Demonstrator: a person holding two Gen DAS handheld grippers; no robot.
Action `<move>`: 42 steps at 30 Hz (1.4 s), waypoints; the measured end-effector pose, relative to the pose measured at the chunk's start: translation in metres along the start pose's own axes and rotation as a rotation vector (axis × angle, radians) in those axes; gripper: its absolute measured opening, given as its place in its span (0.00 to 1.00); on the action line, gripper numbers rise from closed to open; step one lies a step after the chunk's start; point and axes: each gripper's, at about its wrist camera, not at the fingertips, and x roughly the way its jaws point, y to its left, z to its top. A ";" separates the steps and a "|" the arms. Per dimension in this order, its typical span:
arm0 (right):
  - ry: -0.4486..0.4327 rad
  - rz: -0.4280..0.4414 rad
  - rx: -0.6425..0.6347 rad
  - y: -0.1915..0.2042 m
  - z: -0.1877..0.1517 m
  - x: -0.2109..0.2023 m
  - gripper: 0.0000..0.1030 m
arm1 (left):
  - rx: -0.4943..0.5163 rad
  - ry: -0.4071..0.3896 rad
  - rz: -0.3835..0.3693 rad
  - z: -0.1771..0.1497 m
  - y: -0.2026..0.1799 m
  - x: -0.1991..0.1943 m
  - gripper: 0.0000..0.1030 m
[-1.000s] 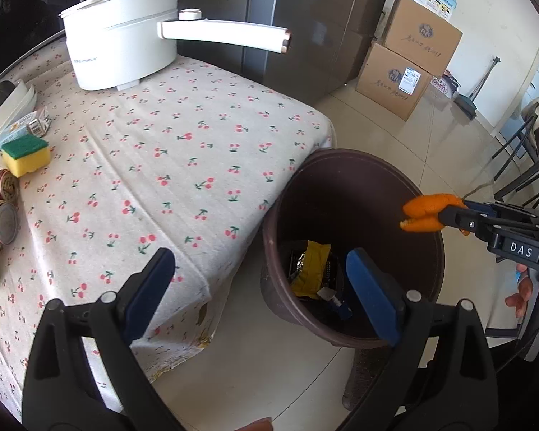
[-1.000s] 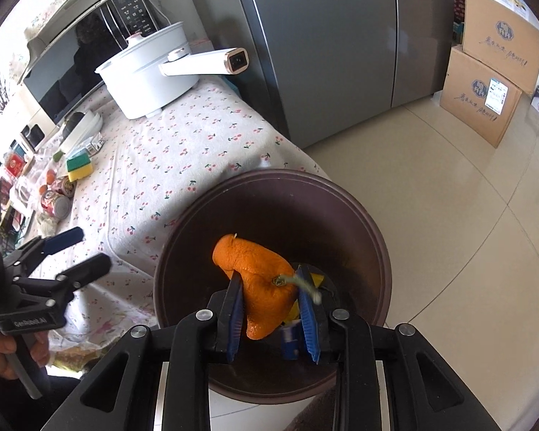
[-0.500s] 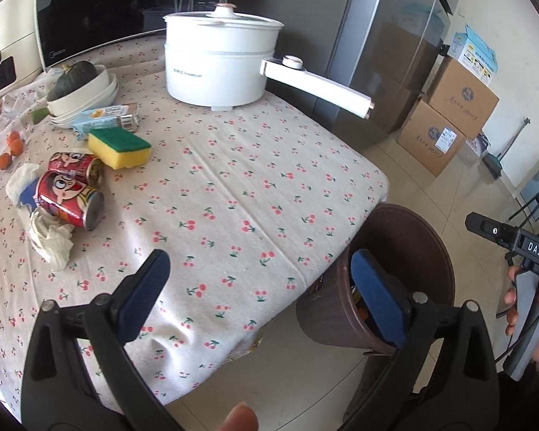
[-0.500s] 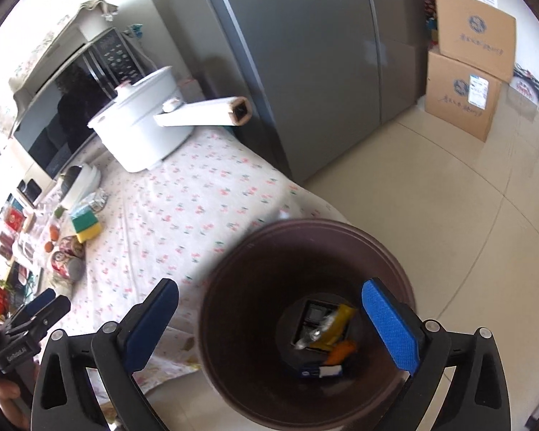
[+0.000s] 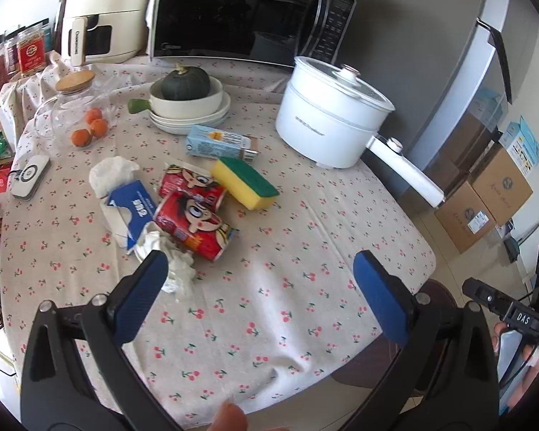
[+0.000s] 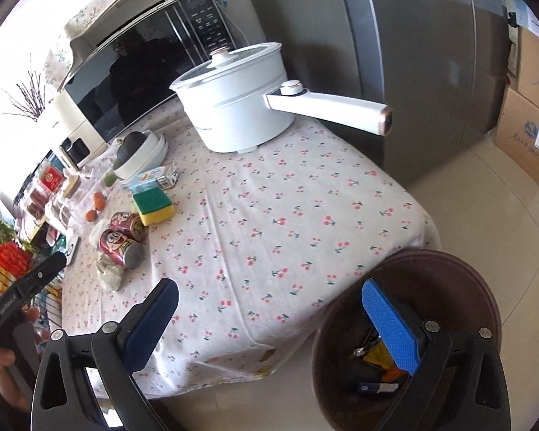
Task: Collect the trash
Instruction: 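Move both tools back to the table and grasp the crumpled tissue with the left tool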
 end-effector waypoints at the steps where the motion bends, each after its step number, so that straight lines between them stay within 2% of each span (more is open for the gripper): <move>1: 0.007 0.006 -0.006 0.008 0.003 0.004 1.00 | -0.012 0.003 0.010 0.005 0.009 0.000 0.99; 7: 0.036 0.029 -0.048 0.052 0.013 0.031 1.00 | -0.127 0.065 0.092 0.022 0.059 0.014 0.99; 11: 0.066 0.043 -0.051 0.069 0.016 0.050 1.00 | -0.180 0.160 0.125 0.017 0.083 0.037 0.99; 16: 0.101 0.049 -0.049 0.079 0.015 0.069 1.00 | -0.164 0.278 0.164 0.001 0.087 0.067 0.98; 21: 0.117 0.042 -0.036 0.078 0.014 0.077 1.00 | -0.173 0.315 0.180 -0.008 0.089 0.085 0.94; 23: 0.123 0.046 -0.027 0.077 0.014 0.078 1.00 | -0.194 0.313 0.168 -0.010 0.093 0.088 0.89; 26: 0.131 0.047 -0.024 0.077 0.012 0.080 1.00 | -0.218 0.311 0.132 -0.013 0.097 0.094 0.74; 28: 0.133 0.042 -0.025 0.077 0.011 0.081 1.00 | -0.227 0.316 0.105 -0.016 0.097 0.098 0.58; 31: 0.141 0.043 -0.020 0.077 0.008 0.084 1.00 | -0.236 0.306 0.068 -0.017 0.093 0.099 0.45; 38: 0.161 0.051 -0.042 0.089 0.003 0.092 1.00 | -0.213 0.290 0.084 -0.016 0.087 0.096 0.35; 42: 0.155 0.045 -0.112 0.111 0.001 0.097 1.00 | -0.183 0.279 0.115 -0.017 0.088 0.080 0.33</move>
